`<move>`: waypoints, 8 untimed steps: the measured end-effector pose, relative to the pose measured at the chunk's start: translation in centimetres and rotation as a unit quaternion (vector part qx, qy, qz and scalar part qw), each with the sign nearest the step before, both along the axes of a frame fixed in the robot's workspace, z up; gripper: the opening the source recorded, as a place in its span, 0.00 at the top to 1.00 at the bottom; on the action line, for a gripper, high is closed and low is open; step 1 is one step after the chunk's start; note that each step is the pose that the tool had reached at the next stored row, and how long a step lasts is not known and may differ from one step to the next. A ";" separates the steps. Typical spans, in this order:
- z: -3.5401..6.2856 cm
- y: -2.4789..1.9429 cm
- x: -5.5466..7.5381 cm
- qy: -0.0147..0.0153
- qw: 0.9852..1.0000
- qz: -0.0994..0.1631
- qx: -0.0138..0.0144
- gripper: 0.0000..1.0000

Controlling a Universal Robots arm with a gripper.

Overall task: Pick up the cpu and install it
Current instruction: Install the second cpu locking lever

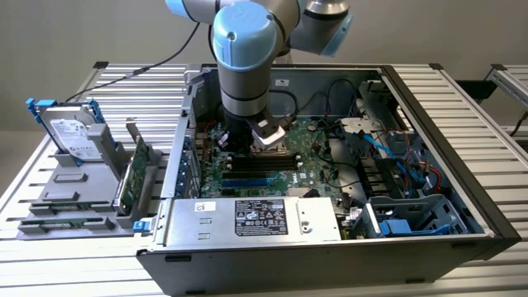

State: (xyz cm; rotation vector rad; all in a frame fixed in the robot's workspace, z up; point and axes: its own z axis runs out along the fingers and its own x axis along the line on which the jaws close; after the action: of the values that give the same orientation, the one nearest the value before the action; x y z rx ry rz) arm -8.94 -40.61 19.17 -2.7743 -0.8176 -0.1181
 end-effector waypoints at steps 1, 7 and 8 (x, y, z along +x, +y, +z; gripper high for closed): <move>0.00 -0.01 0.0 0.000 1.000 -0.001 -0.001 0.89; -0.01 0.00 0.0 0.000 1.000 -0.011 -0.007 0.89; -0.01 0.00 0.0 0.000 1.000 -0.013 -0.008 0.89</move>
State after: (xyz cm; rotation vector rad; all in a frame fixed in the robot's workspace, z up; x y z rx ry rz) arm -8.95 -40.61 19.17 -2.7999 -0.7855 -0.1171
